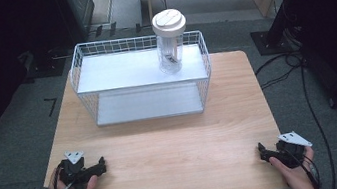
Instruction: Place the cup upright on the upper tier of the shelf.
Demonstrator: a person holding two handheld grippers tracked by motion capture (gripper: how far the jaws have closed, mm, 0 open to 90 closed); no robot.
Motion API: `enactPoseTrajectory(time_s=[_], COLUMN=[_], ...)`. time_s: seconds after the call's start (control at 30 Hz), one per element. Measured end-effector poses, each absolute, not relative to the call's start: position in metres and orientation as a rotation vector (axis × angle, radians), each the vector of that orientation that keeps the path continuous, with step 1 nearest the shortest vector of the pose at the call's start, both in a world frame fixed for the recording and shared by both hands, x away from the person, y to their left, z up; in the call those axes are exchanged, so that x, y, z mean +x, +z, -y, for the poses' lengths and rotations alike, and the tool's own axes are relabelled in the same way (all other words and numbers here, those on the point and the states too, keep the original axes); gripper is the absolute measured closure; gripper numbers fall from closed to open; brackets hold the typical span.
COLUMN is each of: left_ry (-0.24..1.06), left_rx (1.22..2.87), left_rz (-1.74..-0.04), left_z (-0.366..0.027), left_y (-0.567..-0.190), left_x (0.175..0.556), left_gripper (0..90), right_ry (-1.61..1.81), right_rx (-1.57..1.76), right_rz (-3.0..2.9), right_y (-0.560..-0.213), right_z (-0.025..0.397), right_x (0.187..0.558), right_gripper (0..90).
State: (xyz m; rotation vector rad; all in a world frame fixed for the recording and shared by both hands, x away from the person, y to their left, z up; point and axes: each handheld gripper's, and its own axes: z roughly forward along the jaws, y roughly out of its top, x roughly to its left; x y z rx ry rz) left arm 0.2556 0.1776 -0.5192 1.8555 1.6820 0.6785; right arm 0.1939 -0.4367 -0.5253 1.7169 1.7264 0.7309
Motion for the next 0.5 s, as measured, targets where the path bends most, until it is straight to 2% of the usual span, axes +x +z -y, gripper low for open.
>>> enactPoseTrajectory(time_s=[0.5], left_ry=[0.678], left_rx=[1.856], left_rz=[-1.682], left_z=[-0.1776], left_y=[-0.5192], left_x=[0.2556], left_gripper=[0.0], right_ry=[0.776], right_rx=[1.75], right_rz=[-1.764], right_y=[-0.526], right_z=[0.4432], right_x=[0.1886], right_gripper=[5.9])
